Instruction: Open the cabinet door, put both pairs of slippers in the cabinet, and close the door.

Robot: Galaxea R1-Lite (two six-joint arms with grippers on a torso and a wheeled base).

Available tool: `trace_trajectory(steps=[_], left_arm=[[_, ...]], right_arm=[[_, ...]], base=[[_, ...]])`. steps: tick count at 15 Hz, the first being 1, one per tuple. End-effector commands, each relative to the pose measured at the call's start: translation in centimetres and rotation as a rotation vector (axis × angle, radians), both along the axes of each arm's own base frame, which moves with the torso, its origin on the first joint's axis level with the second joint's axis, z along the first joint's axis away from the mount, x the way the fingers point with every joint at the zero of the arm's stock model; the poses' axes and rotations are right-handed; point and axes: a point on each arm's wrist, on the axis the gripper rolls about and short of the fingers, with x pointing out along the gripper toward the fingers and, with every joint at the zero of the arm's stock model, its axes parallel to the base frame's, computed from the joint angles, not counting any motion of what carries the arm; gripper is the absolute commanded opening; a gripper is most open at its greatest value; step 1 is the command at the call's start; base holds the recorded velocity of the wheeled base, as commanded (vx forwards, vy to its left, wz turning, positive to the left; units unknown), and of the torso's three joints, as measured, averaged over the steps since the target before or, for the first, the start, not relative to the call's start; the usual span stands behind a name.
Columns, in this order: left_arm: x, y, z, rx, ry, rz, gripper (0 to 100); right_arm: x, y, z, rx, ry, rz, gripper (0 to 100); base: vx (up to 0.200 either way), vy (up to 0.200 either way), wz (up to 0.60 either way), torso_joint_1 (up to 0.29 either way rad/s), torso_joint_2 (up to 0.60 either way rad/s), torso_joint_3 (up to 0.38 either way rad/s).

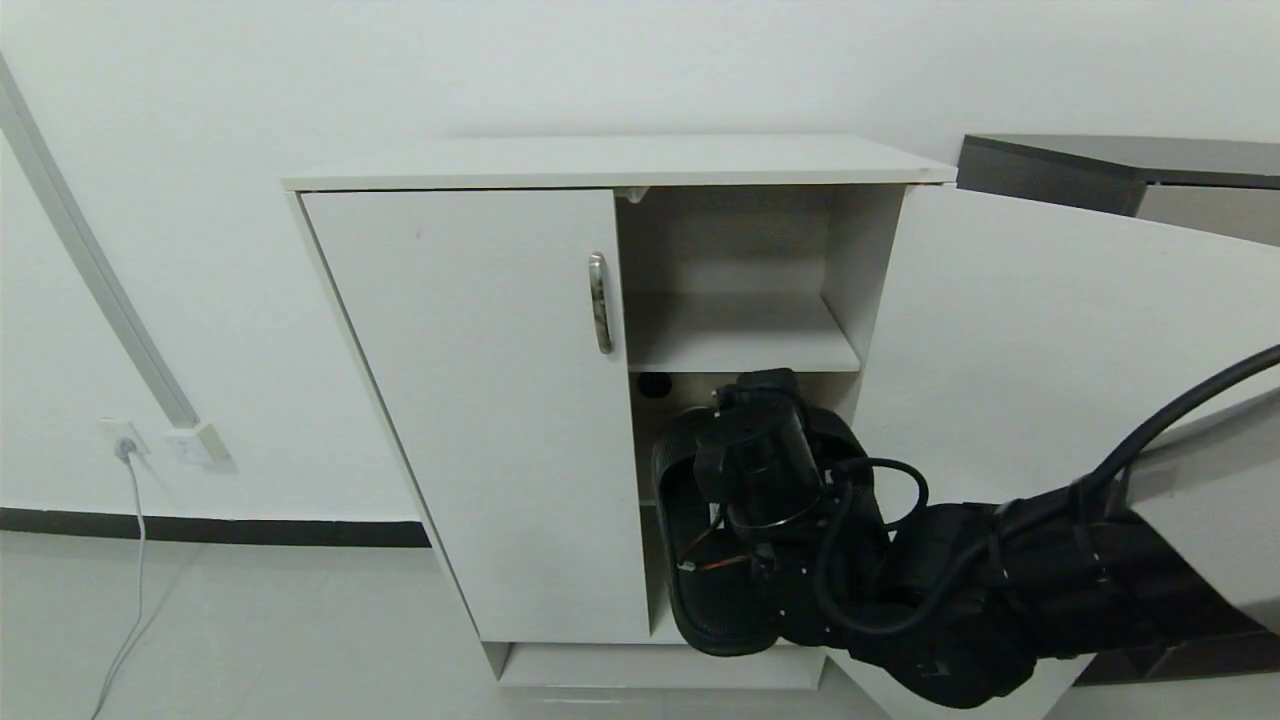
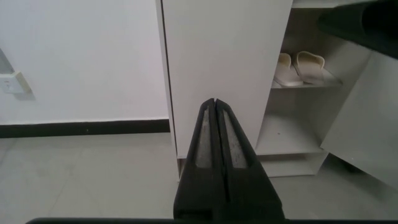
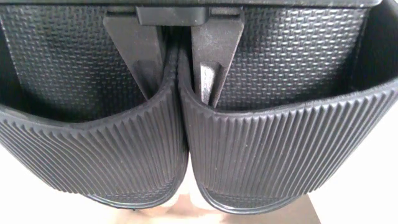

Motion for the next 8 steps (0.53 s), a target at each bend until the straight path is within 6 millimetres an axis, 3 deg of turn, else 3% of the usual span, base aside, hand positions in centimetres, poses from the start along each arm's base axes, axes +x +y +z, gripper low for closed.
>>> trace_trajectory(steps=[1, 5, 8], left_arm=[[0.0, 0.0, 0.0, 0.0, 0.001, 0.0, 0], [0.0, 0.0, 0.0, 0.0, 0.001, 0.0, 0], [0.0, 0.0, 0.0, 0.0, 0.001, 0.0, 0]], right_arm=[[0.0, 0.3, 2.4, 0.048, -0.042, -0.017, 0], [0.5, 0.3, 3.9, 0.05, -0.069, -0.021, 0], [1.3, 0.0, 4.0, 0.023, -0.077, -0.039, 0]], base=[[0.0, 0.0, 0.0, 0.0, 0.0, 0.0], [0.0, 0.0, 0.0, 0.0, 0.0, 0.0], [0.0, 0.0, 0.0, 0.0, 0.0, 0.0]])
